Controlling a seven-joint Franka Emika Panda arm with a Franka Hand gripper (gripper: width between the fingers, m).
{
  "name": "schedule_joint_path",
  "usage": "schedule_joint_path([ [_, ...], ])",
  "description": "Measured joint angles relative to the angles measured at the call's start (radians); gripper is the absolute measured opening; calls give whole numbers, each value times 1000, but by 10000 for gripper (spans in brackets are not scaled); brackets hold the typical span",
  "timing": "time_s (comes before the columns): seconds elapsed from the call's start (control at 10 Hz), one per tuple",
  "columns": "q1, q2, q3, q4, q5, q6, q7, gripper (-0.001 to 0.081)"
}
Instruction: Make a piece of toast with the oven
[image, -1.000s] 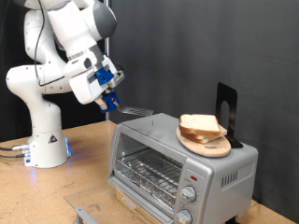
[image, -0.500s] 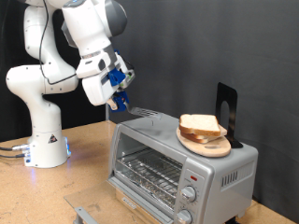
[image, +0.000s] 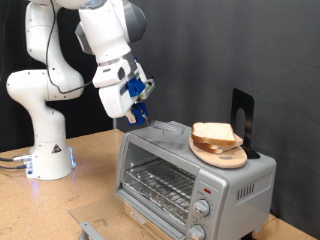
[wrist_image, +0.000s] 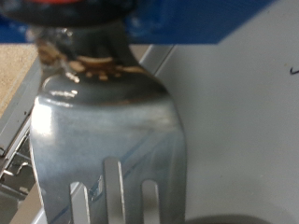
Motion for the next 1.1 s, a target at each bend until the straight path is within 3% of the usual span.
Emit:
schedule_joint_path([
  [0.6,0,67,21,51,-17,23,18,395],
  [1.1,0,66,30,62,-17,41,18,395],
])
